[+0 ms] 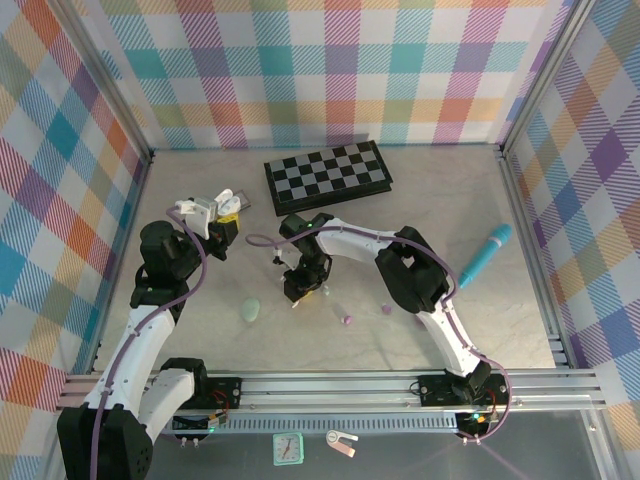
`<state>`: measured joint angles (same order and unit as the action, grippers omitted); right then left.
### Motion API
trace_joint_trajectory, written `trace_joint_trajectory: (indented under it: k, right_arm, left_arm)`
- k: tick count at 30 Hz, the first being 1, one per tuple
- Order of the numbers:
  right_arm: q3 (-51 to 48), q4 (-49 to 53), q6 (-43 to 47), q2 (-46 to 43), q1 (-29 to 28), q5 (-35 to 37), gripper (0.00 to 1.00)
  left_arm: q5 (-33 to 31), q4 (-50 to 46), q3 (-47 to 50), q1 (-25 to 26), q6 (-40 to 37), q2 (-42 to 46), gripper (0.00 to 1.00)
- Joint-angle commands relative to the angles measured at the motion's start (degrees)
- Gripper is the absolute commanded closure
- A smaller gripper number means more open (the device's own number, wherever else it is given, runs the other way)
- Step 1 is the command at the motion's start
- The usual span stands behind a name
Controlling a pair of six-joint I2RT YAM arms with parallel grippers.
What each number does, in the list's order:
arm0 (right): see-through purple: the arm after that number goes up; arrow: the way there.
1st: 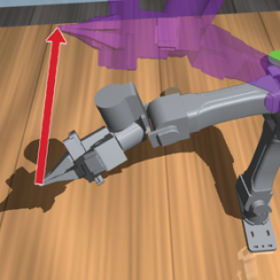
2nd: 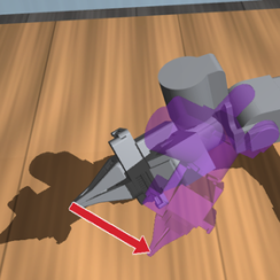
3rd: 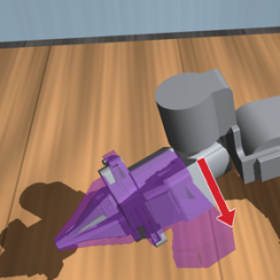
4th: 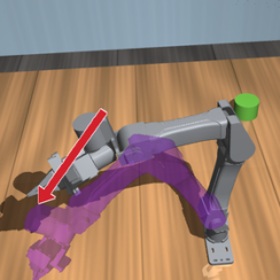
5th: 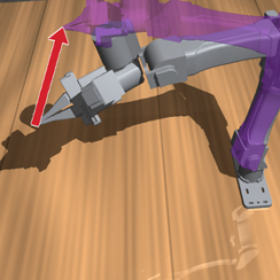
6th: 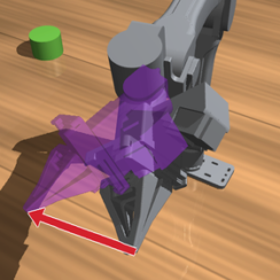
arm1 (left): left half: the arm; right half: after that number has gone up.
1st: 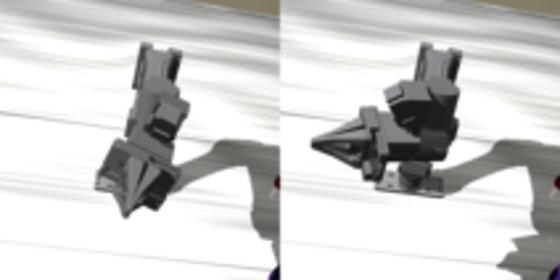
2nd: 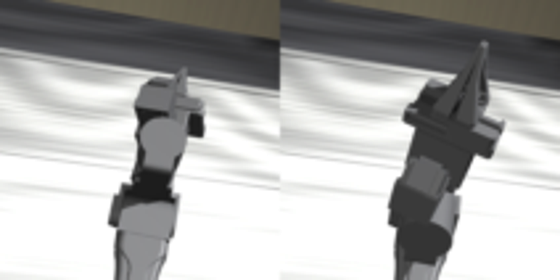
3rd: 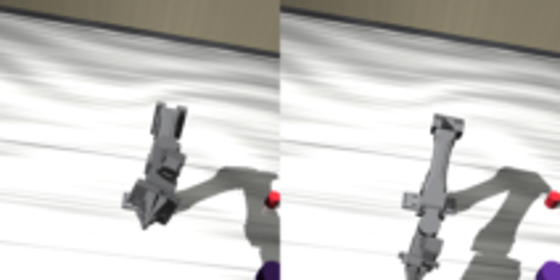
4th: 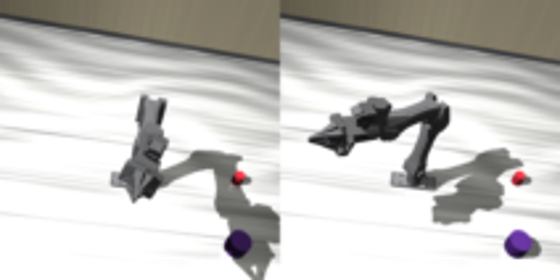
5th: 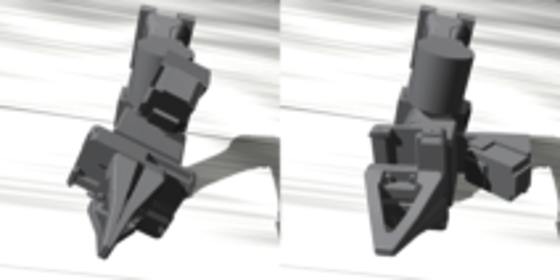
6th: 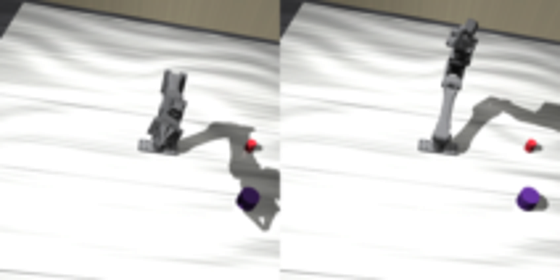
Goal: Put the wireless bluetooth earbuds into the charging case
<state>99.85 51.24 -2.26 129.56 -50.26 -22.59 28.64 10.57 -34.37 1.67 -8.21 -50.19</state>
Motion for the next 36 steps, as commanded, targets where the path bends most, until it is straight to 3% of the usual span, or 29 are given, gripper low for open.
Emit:
trace_joint_trajectory:
  k: [1, 12, 20, 26, 36]
  right_arm:
    - [-0.93, 0.66, 0.87, -1.98, -0.28, -0.51, 0.75]
    - [-4.94, -4.95, 0.14, -7.34, -0.32, 6.33, 0.85]
    - [-13.67, -14.96, 2.42, -17.62, -0.12, 19.56, 0.86]
    - [-23.36, -25.79, 10.50, -28.62, 0.30, 27.69, 0.85]
    - [-28.25, -28.82, 22.79, -42.87, 0.40, 35.60, 0.86]
  left_arm:
    - [1.03, -0.20, -1.40, -0.81, -0.44, -0.20, 0.92]
    - [2.00, -0.79, -1.84, -0.86, -0.65, -0.34, 0.92]
    - [5.24, -5.37, -4.70, 1.42, -1.94, -1.47, 0.92]
    - [7.81, -11.01, -7.24, 5.61, -4.48, -2.79, 0.91]
    - [16.65, -14.15, -8.48, 11.17, -8.24, -7.67, 0.92]
